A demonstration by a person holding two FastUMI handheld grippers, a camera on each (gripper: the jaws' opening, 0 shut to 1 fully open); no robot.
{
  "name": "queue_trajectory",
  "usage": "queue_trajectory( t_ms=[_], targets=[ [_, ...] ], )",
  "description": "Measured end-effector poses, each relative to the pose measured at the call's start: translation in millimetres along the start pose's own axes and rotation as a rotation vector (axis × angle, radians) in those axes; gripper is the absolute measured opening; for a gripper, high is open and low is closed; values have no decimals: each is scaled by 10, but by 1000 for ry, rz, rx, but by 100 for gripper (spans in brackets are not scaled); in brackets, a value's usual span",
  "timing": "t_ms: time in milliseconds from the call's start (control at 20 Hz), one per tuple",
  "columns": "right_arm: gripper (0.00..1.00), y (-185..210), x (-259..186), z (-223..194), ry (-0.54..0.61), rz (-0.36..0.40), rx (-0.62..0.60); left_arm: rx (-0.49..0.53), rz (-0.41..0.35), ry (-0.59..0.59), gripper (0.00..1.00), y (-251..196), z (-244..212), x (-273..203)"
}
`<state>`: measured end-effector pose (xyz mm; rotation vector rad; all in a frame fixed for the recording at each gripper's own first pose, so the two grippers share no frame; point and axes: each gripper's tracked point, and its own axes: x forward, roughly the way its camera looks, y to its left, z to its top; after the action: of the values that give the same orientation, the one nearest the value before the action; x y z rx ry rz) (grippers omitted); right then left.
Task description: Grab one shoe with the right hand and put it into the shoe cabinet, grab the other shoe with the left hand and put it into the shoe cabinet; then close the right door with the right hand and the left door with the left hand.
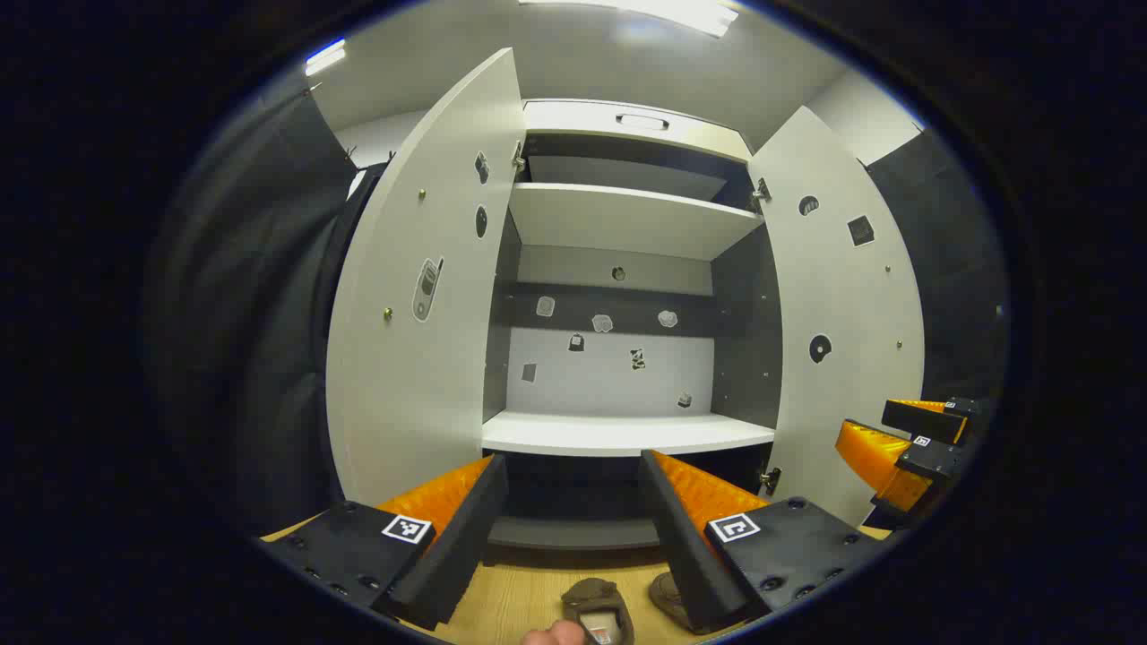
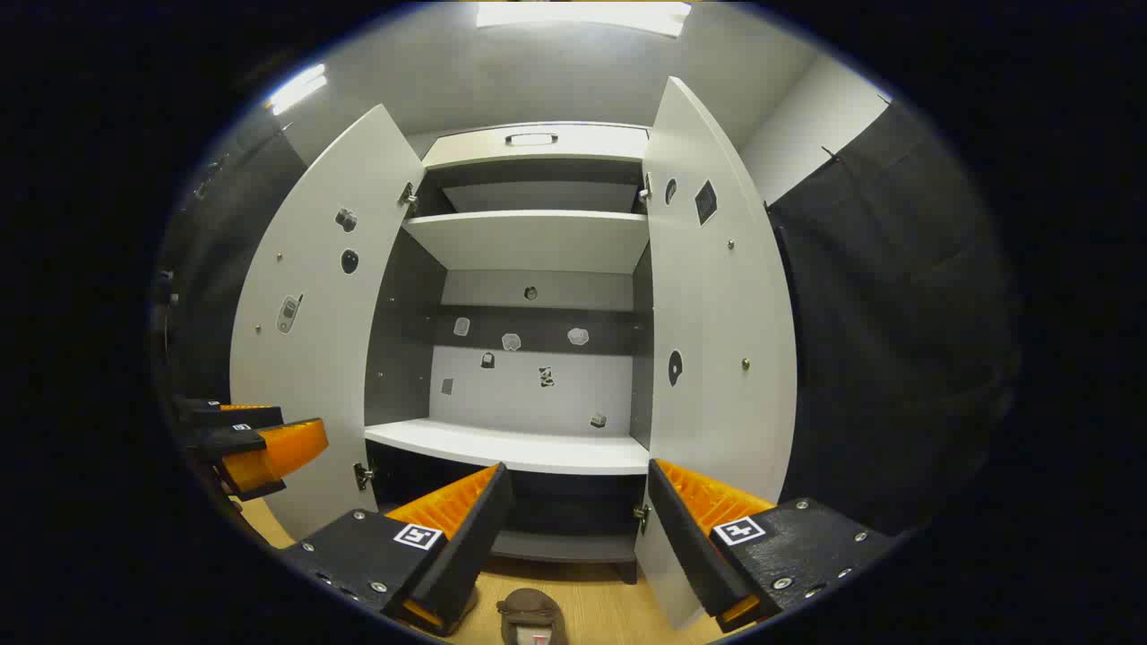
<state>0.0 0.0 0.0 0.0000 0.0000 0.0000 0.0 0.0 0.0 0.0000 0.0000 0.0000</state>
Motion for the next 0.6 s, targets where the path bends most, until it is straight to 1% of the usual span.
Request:
queue_trajectory(
  t_ms=[50,100,150,200,300,350,400,450,550,600],
  targets=[
    [94,-20,-17,15,-3,-4,0,0,0,-9,96,3,24,-12],
    [94,-42,-26,25,-8,-10,-3,-1,0,-16,96,0,45,-33],
    [98,-57,-40,47,-14,-14,-9,0,5,-21,96,12,66,-46],
    [94,-68,-49,68,-19,-17,-12,2,10,-22,96,32,68,-58],
    [94,-82,-61,88,-22,-19,-8,5,15,-23,96,44,79,-78],
    [94,-81,-59,94,-21,-20,-4,5,18,-24,94,55,91,-82],
    [94,-83,-59,90,-17,-20,-2,6,21,-26,94,66,93,-85],
    [94,-85,-59,98,-18,-23,0,8,22,-26,99,74,99,-88],
    [94,-86,-62,105,-23,-23,5,11,23,-26,99,73,106,-106],
    [94,-84,-64,99,-22,-22,7,10,22,-24,94,74,101,-109]
  ],
)
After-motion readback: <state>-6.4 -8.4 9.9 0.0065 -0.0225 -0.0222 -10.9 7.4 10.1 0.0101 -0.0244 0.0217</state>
